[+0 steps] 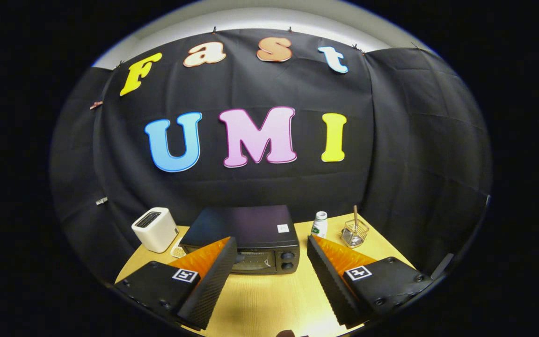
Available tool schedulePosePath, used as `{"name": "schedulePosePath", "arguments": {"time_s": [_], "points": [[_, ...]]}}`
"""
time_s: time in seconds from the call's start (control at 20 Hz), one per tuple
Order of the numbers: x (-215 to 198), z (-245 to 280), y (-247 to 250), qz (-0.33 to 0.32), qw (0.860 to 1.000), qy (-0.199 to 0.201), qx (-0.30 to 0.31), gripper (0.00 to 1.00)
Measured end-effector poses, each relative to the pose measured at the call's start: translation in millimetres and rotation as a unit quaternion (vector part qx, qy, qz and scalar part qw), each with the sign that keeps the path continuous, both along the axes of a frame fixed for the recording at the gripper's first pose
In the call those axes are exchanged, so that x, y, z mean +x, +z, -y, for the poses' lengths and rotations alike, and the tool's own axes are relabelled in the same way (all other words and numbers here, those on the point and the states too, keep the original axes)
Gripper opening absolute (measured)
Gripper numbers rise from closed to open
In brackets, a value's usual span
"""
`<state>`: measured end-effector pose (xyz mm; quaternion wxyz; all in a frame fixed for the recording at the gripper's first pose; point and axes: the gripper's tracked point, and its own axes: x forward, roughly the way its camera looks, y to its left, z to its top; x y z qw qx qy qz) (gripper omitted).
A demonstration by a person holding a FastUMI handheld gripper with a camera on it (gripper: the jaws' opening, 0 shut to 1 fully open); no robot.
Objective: Open the toaster oven, put the food inside, and close the toaster oven door.
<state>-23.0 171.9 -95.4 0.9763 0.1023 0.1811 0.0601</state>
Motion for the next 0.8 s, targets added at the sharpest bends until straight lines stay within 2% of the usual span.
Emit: {"name": "schedulePosePath", "arguments": {"time_s": [0.45, 0.8], "points": [[-7.3, 110.7, 47.6, 0.051, 0.996, -0.076, 0.014, 0.99], [-13.5, 133.8, 56.1, 0.092, 0.993, -0.077, -0.017, 0.98]]}}
